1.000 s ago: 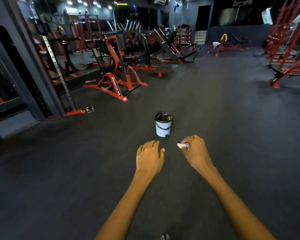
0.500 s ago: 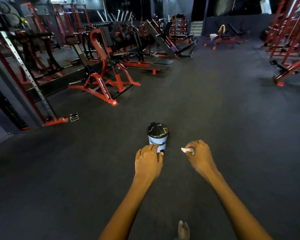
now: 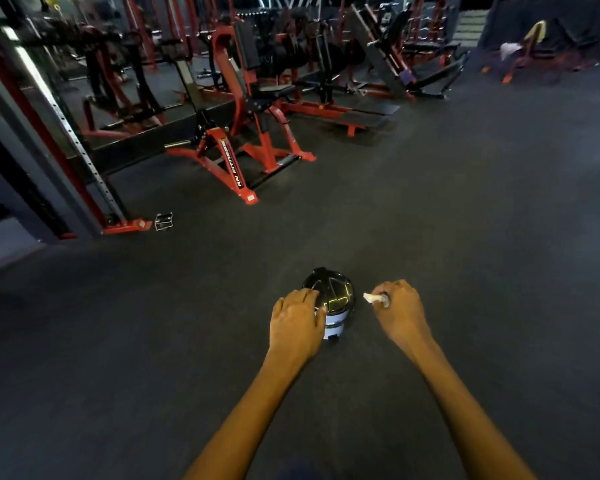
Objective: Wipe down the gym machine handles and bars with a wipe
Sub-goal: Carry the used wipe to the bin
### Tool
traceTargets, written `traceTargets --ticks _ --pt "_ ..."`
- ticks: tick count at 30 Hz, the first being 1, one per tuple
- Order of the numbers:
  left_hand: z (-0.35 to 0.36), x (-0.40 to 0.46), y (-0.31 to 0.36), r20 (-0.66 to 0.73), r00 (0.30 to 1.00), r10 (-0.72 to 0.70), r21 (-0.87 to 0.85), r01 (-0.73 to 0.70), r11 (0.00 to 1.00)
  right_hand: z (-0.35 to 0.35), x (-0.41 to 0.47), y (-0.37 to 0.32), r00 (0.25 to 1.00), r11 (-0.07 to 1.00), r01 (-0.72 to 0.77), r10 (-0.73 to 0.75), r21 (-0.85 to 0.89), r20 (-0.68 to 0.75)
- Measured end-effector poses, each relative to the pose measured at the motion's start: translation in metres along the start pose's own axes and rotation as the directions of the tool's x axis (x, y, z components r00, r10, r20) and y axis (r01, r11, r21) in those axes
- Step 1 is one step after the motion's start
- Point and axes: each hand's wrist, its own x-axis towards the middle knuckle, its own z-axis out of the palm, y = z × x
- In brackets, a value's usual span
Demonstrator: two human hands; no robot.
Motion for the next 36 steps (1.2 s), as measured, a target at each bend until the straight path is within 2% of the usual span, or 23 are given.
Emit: traceTargets --ticks 14,20,26,31,34,36 --pt "0.058 0.289 -0.026 0.053 0.986 -0.157 -0.053 0.160 0.986 0.068 0.300 0.053 0.966 0.996 0.019 0.005 -0.091 0.257" --pt "0.075 0.366 -0.035 0.099 0.973 -0.210 -0.070 0.217 0.974 0.095 0.371 0.076 0.951 0.996 0.006 0.022 -0.092 0.307" --pt "0.095 0.418 -0.060 0.117 0.941 -0.317 -0.066 0.326 0.943 0.145 0.434 0.084 0.887 0.992 0.035 0.025 -0.122 0.460" --pt "0.109 0.452 -0.075 0.186 0.894 -0.408 -0.056 0.424 0.904 0.178 0.476 0.088 0.821 0.980 0.063 0.056 -0.188 0.569" --pt "0.115 0.473 -0.086 0.215 0.869 -0.446 -0.036 0.464 0.885 0.194 0.495 0.092 0.798 0.966 0.105 0.060 -0.235 0.599" --pt "0.121 0.487 -0.094 0.223 0.849 -0.479 -0.032 0.498 0.867 0.204 0.504 0.097 0.747 0.946 0.179 0.049 -0.272 0.662"
